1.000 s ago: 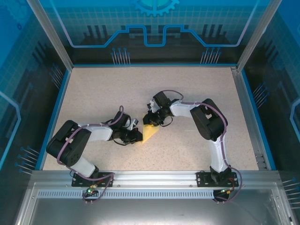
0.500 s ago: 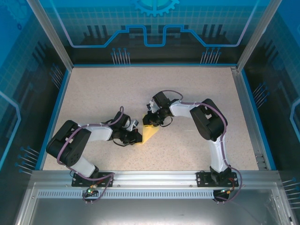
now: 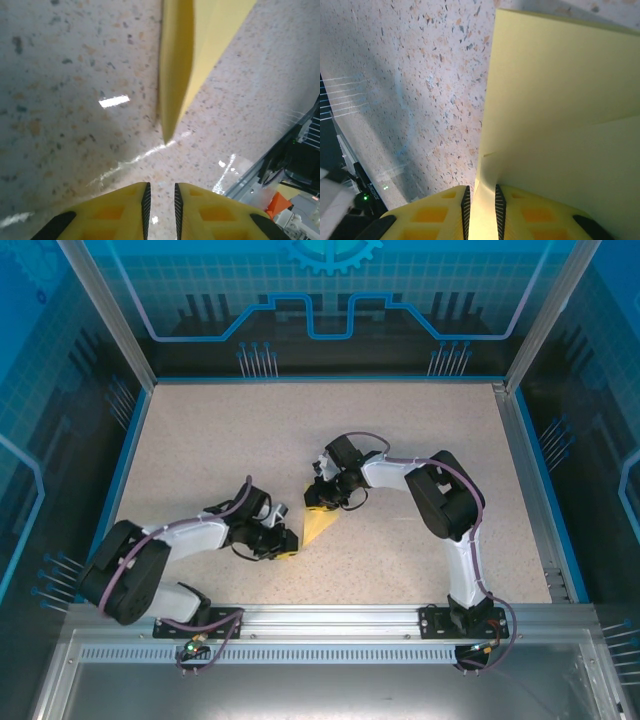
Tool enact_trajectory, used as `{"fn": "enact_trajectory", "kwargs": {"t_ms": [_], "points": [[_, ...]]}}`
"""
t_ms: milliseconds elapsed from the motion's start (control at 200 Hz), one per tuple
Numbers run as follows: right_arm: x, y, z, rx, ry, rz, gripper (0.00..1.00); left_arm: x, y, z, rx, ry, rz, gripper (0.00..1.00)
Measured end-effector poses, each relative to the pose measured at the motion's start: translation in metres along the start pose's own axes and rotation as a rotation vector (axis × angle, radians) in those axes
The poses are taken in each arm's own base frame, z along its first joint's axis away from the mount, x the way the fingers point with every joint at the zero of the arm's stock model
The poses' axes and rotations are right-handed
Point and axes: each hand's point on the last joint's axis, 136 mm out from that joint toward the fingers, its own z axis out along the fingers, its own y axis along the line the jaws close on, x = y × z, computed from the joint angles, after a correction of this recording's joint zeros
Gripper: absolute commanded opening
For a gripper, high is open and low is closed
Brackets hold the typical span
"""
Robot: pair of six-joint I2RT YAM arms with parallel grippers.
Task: Fold a paper plane with a square sheet of paper (pick it up from the middle)
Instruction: Fourth fold the wing at the center of the table.
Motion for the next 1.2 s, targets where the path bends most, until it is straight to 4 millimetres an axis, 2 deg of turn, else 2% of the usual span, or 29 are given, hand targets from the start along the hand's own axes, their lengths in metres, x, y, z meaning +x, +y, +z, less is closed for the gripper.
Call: {"fn": "enact_trajectory", "kwargs": {"t_ms": [205, 305, 410, 810, 1010, 1200], "points": [[0.000, 0.000, 0.000, 0.000, 0.000, -0.003, 0.24, -0.024, -0.031, -0.015, 0.041, -0.084, 0.022, 0.21], [0.000, 0.000, 0.000, 0.000, 0.000, -0.003, 0.24, -0.039, -0.044, -0.014, 0.081, -0.114, 0.022, 0.20], [0.000, 0.000, 0.000, 0.000, 0.000, -0.003, 0.24, -0.051, -0.048, -0.007, 0.098, -0.125, 0.008, 0.19], [0.000, 0.000, 0.000, -0.001, 0.001, -0.003, 0.25, -0.063, -0.034, 0.021, 0.092, -0.090, -0.031, 0.19], [0.000, 0.000, 0.000, 0.000, 0.003, -0.001, 0.25, -0.060, -0.024, 0.028, 0.073, -0.066, -0.050, 0.20], [0.000, 0.000, 0.000, 0.001, 0.004, 0.000, 0.25, -0.045, -0.011, 0.032, 0.057, -0.030, -0.055, 0.20]]}}
